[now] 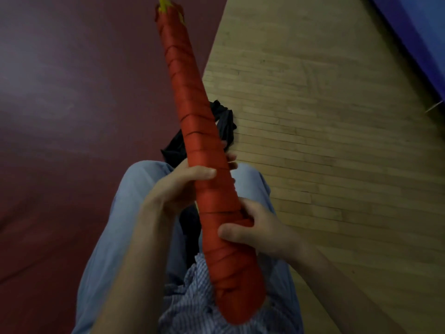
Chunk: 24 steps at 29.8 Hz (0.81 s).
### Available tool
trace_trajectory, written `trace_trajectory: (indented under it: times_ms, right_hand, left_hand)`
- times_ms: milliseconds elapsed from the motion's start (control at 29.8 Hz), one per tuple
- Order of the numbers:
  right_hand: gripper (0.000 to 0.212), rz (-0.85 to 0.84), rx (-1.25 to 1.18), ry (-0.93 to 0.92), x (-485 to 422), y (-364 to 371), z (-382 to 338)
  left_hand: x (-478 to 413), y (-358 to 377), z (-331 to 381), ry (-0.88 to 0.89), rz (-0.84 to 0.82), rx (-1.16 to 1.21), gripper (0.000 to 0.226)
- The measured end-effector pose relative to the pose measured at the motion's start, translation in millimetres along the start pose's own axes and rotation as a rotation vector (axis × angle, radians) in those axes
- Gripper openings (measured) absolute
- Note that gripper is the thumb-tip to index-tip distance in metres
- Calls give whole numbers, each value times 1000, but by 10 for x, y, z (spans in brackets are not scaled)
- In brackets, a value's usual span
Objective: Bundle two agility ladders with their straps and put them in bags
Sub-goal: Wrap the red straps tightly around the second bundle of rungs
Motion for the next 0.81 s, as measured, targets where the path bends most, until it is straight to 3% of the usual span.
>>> trace_trajectory:
  times_ms: [67, 134, 235, 336, 437, 538, 638, 706, 806]
  right_hand:
    - [31, 214, 240, 0, -29, -32, -6]
    - [31, 290, 419, -35, -24, -77, -12]
    - [39, 279, 839, -186, 62, -196, -110]
    - [51, 262, 1089, -411, 157, -316, -247]
    - [39, 190, 946, -395, 108, -358, -380]
    - [36, -80, 638, -34, -59, -303, -337]
    - [40, -344, 339, 126, -146, -163, -130]
    - [35, -376, 206, 115, -183, -50, 4]
    - [49, -371, 66, 122, -166, 61, 151]
  left_hand:
    - [-41, 11, -24, 29, 77, -34, 48]
    - [-44, 12, -40, 51, 166, -15, 35]
    - [-56, -28, -83, 58, 162, 120, 36]
    - [-39, -56, 43, 80, 77, 268, 67]
    - [-47, -6, 32, 84, -90, 451, 59]
    - [-8, 211, 35, 37, -290, 681, 46]
    - [1, 266, 32, 4, -313, 583, 51]
    - [-35, 266, 33, -13, -388, 511, 54]
    - [-21, 299, -3, 6, -486, 390, 59]
Point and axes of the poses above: each hand's wrist, its own x-axis away from the middle knuckle, its own y-axis out of the palm, z = x × y, the point moved 4 cm from there along -x, towards the middle knuckle, and after that the axes turned 14 degrees about y, right-handed, at the moved point
